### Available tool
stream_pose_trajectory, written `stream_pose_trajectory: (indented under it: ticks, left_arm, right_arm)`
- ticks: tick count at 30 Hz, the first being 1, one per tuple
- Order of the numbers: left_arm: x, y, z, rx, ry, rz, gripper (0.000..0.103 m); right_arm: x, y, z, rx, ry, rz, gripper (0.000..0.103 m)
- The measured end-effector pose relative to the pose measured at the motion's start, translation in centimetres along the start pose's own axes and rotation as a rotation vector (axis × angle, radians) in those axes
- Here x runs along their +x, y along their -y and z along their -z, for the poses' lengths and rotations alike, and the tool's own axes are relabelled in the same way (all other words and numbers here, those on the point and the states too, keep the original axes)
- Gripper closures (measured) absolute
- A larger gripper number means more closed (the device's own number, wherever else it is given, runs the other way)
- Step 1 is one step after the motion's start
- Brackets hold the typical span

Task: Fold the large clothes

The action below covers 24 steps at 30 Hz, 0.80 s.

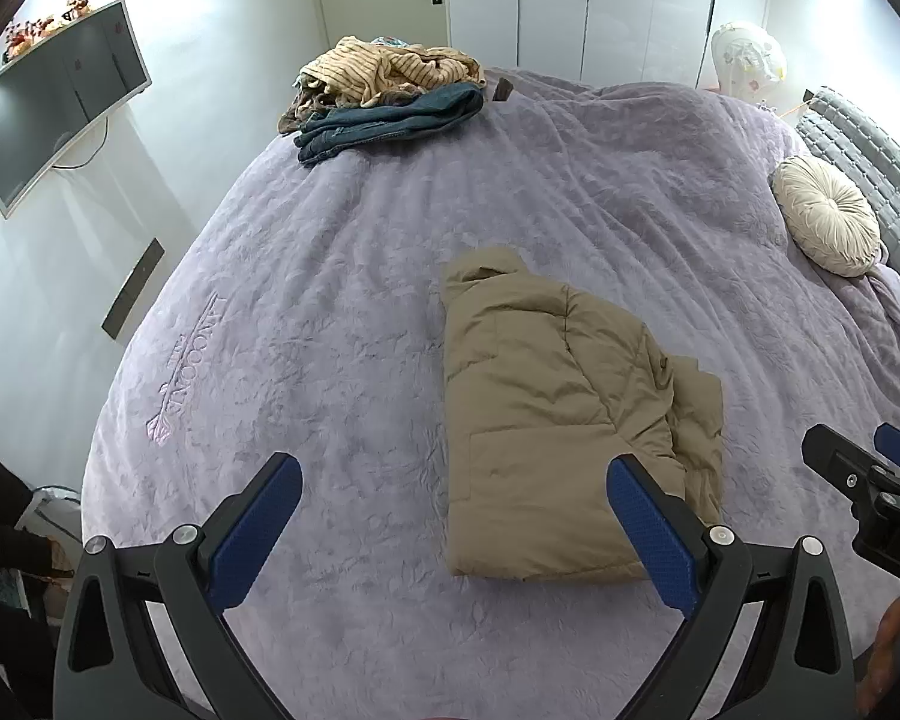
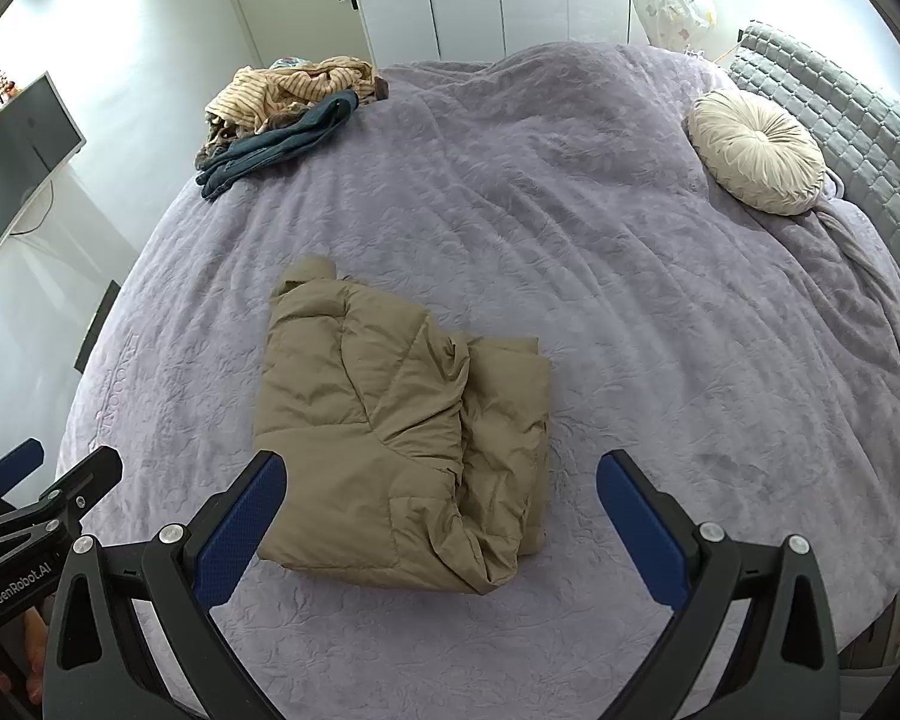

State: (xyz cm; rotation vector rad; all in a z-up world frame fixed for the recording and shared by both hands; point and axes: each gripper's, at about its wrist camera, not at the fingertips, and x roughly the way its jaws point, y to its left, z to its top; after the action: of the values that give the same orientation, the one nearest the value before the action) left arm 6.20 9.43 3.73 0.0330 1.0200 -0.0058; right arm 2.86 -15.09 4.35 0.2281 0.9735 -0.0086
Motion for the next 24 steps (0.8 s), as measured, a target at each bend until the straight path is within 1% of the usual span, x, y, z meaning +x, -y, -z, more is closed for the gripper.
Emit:
stream_pose_trajectory:
  ticks: [24]
  left_arm:
    - [0.19, 0.27, 0.45, -0.003, -0.008, 0.003, 0.001]
  right_arm:
    - [-0.04, -0.21, 0.06, 0.001, 0.000, 0.003, 0.000]
